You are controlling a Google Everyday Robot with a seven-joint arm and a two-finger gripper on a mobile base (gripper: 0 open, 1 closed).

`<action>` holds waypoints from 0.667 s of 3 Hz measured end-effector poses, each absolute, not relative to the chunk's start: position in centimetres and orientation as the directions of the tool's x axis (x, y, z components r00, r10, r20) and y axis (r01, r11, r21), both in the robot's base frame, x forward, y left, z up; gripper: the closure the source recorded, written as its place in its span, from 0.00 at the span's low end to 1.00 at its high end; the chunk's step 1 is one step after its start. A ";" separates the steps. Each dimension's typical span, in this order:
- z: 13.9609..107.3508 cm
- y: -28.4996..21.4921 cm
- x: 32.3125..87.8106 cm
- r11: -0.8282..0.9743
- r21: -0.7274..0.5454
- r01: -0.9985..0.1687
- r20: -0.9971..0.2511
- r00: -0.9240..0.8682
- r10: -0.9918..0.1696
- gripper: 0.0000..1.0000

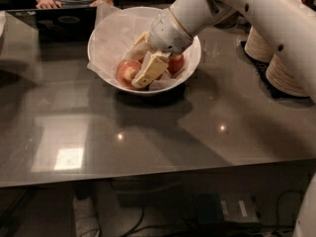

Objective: Pick apple from white bowl

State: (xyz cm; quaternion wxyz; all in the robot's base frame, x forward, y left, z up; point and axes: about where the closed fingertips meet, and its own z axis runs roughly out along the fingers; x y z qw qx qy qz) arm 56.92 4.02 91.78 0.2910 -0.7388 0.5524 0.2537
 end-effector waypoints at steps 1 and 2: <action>91.4 4.2 57.1 -0.227 -0.136 -0.964 -0.699 0.255 -0.668 0.32; 91.2 4.4 57.2 -0.231 -0.129 -0.964 -0.702 0.254 -0.666 0.33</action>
Offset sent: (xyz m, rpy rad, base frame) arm 0.0070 0.0061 -0.0118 0.0018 0.0405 0.0207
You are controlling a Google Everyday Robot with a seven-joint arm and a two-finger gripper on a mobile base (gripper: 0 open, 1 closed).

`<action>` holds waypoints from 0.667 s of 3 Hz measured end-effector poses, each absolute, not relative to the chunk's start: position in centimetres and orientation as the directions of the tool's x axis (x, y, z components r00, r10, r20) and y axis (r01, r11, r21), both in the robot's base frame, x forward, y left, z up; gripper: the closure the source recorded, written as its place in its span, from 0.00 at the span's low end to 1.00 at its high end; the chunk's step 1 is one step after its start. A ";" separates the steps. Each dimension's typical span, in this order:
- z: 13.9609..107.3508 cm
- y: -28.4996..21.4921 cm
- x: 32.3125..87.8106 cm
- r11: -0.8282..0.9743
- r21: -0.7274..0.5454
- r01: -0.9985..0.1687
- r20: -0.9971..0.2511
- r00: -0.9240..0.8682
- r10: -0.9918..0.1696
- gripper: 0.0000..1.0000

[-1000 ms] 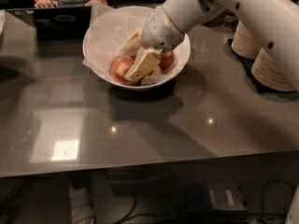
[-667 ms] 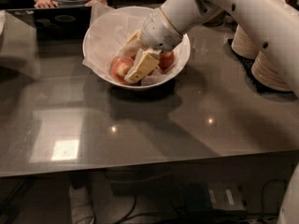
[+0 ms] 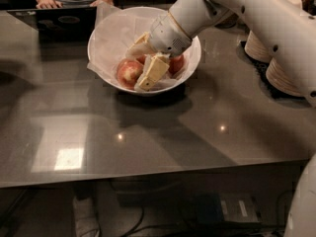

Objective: Pick apple from white bowl

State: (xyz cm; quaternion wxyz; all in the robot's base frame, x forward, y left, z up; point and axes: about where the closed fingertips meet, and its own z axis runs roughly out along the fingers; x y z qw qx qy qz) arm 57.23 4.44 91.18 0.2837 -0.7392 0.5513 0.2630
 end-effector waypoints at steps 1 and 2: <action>90.5 4.8 57.6 -0.236 -0.115 -0.965 -0.708 0.247 -0.662 0.38; 90.5 4.8 57.6 -0.236 -0.115 -0.965 -0.708 0.247 -0.662 0.47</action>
Offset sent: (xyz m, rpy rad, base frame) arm 0.0132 0.0010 -0.0143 0.0081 0.0307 -0.0009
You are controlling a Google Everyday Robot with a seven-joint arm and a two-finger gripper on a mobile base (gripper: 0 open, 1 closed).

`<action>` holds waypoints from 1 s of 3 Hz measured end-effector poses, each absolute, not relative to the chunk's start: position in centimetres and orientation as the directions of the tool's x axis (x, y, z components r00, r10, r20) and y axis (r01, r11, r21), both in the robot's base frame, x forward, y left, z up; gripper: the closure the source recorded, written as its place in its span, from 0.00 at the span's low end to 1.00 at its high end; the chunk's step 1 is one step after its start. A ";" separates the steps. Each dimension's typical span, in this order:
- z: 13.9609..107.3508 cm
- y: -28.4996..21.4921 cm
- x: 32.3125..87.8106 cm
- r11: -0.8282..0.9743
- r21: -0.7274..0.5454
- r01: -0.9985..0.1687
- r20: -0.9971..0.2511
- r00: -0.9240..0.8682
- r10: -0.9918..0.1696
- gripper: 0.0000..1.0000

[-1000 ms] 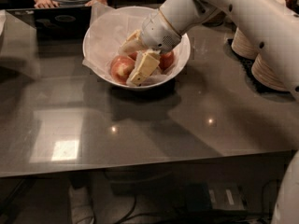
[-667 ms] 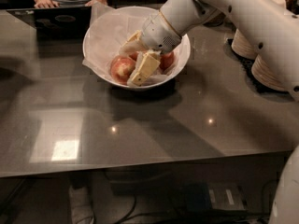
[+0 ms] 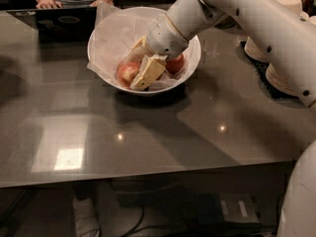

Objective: Pick apple from white bowl

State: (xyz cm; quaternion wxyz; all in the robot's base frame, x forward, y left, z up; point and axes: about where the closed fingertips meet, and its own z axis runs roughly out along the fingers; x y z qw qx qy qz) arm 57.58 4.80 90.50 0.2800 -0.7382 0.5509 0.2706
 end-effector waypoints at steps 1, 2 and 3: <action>89.9 5.1 58.2 -0.239 -0.104 -0.965 -0.714 0.240 -0.658 0.48; 89.5 5.2 58.5 -0.239 -0.099 -0.966 -0.717 0.236 -0.656 0.51; 89.5 5.2 58.5 -0.239 -0.099 -0.966 -0.717 0.236 -0.656 0.70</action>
Offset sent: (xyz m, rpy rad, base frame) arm 0.0144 0.0016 -0.0143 0.0104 0.0279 -0.0001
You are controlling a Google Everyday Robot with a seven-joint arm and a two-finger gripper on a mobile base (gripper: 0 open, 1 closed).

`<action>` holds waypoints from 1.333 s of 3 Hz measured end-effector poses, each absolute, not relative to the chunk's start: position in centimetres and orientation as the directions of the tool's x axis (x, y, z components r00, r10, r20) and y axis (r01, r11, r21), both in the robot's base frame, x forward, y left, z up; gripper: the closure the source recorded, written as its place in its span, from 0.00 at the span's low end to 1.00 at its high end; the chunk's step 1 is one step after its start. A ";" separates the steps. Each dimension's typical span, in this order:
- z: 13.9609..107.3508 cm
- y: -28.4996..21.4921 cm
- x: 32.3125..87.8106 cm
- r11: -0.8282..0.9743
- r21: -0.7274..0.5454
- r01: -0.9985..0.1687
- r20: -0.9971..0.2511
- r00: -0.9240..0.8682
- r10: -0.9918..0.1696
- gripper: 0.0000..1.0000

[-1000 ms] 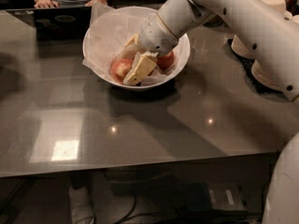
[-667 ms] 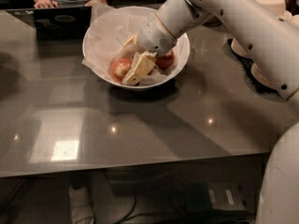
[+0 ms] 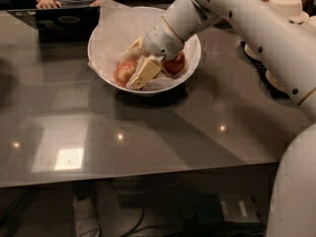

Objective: Pick apple from white bowl

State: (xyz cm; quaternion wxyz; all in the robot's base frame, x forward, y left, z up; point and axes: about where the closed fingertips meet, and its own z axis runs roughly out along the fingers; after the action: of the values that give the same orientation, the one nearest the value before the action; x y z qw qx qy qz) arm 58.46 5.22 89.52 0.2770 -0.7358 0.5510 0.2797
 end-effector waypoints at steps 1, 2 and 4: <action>89.5 5.2 58.5 -0.239 -0.099 -0.966 -0.717 0.236 -0.656 0.92; 90.1 5.2 58.5 -0.241 -0.113 -0.964 -0.729 0.245 -0.639 1.00; 94.2 4.0 58.3 -0.226 -0.211 -0.951 -0.766 0.305 -0.567 1.00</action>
Offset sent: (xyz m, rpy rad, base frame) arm 0.0000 -0.0050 0.0172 0.0505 -0.0229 0.0024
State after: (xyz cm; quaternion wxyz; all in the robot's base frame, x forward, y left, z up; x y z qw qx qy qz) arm 58.33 4.01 94.15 0.3431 -0.7312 0.5188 0.2800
